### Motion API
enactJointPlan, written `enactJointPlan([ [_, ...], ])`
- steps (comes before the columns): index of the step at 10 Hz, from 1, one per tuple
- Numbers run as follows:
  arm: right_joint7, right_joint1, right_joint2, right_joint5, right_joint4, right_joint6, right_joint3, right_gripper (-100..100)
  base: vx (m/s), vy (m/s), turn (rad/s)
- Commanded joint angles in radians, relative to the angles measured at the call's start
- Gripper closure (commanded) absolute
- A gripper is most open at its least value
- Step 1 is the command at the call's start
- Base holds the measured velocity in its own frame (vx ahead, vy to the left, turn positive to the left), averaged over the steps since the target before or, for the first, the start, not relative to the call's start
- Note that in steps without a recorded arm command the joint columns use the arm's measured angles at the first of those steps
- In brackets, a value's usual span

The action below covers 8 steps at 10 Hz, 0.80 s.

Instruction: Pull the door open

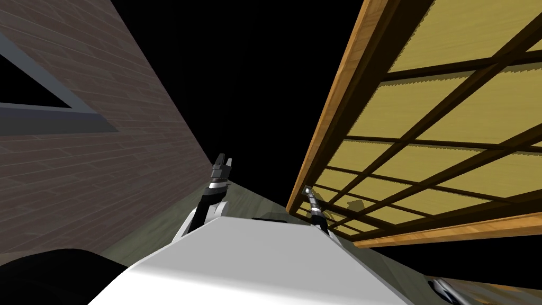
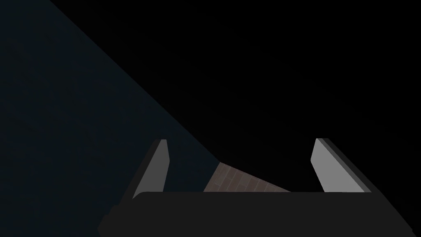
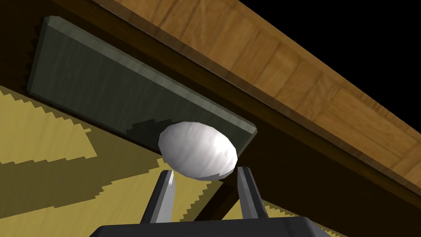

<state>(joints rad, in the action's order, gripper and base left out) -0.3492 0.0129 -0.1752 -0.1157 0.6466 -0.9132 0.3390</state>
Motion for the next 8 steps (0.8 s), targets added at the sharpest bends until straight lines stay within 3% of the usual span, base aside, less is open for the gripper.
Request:
enactJointPlan([
  [1,0.050,-0.004,0.006,0.016,0.009,0.006,-0.018,100,-0.044,-0.014,0.067],
  [4,0.096,-0.002,0.004,0.034,0.007,0.007,-0.026,100,-0.036,-0.012,0.041],
  [8,0.213,0.004,-0.002,0.090,0.001,0.008,-0.053,100,-0.049,-0.016,0.059],
])
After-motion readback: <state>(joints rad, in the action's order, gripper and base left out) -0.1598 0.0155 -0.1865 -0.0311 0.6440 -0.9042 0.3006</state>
